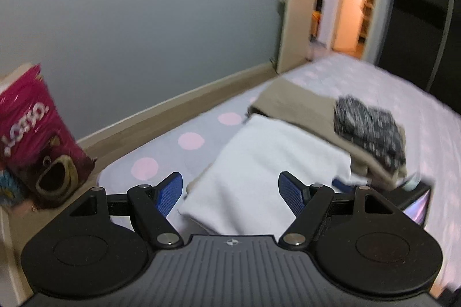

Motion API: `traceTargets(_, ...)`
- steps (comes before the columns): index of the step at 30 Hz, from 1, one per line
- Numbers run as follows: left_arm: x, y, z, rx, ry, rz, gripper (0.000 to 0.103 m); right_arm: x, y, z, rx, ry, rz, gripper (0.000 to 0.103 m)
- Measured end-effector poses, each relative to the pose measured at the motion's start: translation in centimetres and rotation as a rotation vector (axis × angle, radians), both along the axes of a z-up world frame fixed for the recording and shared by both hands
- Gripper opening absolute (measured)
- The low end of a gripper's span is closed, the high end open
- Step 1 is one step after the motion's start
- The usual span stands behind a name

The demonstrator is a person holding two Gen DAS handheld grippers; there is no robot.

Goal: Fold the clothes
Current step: 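Withdraw both tools from the placed sweatshirt bundle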

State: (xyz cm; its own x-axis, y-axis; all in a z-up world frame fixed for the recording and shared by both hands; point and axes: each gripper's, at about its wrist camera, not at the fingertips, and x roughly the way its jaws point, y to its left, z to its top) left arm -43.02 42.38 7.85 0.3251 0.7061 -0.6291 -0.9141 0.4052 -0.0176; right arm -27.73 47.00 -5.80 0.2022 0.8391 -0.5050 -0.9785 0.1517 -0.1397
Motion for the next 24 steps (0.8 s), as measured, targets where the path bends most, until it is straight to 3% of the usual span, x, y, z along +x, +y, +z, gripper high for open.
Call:
traceTargets(4, 1.0, -0.8, -0.4, 0.041, 0.031, -0.076, 0.073, 2.6, -2.8, 2.3, 0.039, 0.157, 0.047, 0.037)
traceTargets(5, 1.1, -1.1, -0.4, 0.051, 0.021, -0.094, 0.073, 2.7, -3.6, 2.9, 0.053, 0.176, 0.042, 0.044)
traceTargets(6, 1.3, -1.4, -0.3, 0.061, 0.012, -0.112, 0.073, 2.7, -4.3, 3.4, 0.063, 0.193, 0.033, 0.059)
traceTargets(8, 1.8, -1.8, -0.2, 0.067, 0.015, -0.135, 0.073, 1.8, -5.2, 4.4, 0.063, 0.214, 0.01, 0.078)
traceTargets(12, 2.6, -2.1, -0.1, 0.048, 0.028, -0.14, 0.073, -0.2, -8.3, 5.8, 0.014, 0.233, -0.051, 0.09)
traceTargets(18, 3.1, -1.3, -0.7, 0.01, 0.117, -0.026, 0.073, -1.7, -10.6, 7.8, -0.037, 0.329, -0.15, 0.099)
traceTargets(24, 3.2, -1.4, -1.3, -0.004, 0.184, -0.002, 0.073, -4.5, -10.6, 9.8, -0.046, 0.251, -0.152, 0.1)
